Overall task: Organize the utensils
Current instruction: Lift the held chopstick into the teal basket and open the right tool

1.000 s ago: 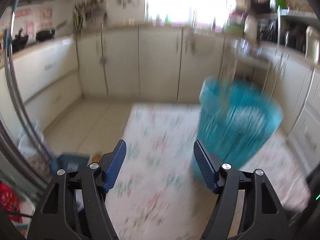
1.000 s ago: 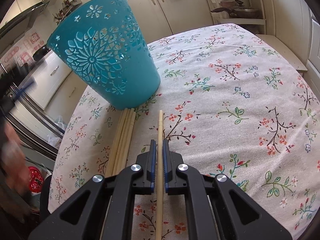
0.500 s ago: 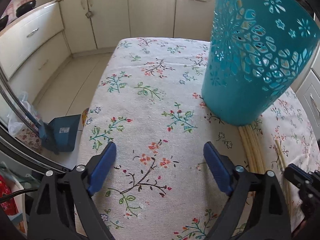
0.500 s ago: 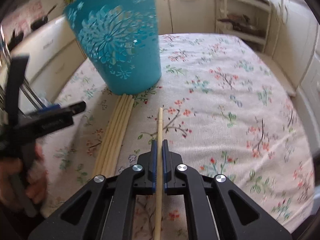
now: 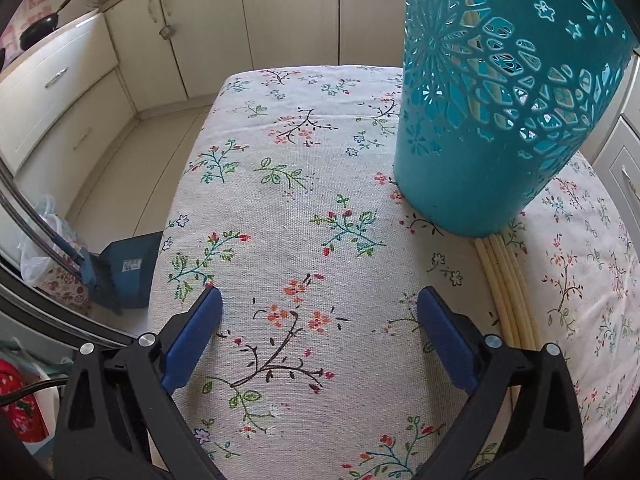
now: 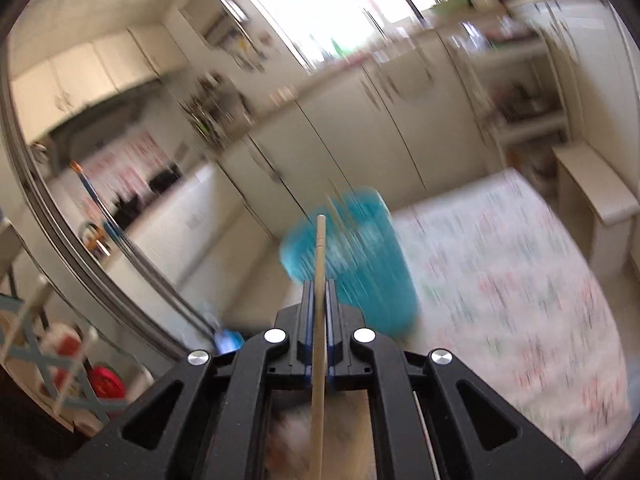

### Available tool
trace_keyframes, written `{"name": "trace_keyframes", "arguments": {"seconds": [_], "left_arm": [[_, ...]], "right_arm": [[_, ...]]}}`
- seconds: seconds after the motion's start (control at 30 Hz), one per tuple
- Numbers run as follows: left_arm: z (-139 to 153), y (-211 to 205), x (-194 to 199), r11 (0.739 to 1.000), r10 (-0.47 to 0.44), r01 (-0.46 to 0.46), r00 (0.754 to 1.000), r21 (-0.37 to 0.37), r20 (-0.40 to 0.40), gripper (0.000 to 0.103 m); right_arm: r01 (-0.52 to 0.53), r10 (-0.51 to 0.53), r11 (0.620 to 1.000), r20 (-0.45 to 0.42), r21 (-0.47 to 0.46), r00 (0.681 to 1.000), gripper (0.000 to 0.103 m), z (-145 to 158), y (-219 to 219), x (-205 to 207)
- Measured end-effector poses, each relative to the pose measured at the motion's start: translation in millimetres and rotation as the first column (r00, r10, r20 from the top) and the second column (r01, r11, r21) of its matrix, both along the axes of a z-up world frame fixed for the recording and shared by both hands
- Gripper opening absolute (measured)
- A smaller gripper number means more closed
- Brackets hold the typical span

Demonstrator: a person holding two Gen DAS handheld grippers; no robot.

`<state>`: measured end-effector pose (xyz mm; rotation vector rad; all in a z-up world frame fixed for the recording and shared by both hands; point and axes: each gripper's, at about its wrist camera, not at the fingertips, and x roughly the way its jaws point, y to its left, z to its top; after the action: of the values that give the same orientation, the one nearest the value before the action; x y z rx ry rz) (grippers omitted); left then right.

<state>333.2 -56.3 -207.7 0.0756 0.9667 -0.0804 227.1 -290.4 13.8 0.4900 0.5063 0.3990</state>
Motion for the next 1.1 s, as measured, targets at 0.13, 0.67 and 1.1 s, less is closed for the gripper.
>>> {"name": "trace_keyframes", "arguments": {"seconds": [0.13, 0.67, 1.1], "left_arm": [[0.1, -0.6, -0.1, 1.0, 0.0, 0.0, 1.0, 0.0, 0.001, 0.094], [1.9, -3.7, 0.7, 1.0, -0.003, 0.003, 1.0, 0.0, 0.0, 0.094], [2.3, 0.5, 3.7, 1.0, 0.012, -0.012, 1.0, -0.003, 0.003, 0.094]], "right_arm": [[0.067, -0.071, 0.997, 0.124, 0.031, 0.99, 0.006, 33.0, 18.1, 43.1], [0.142, -0.144, 0.973, 0.005, -0.181, 0.99, 0.008, -28.3, 56.9, 114.4], [0.17, -0.18, 0.955, -0.016, -0.244, 0.984, 0.025, -57.9, 15.8, 3.7]]}}
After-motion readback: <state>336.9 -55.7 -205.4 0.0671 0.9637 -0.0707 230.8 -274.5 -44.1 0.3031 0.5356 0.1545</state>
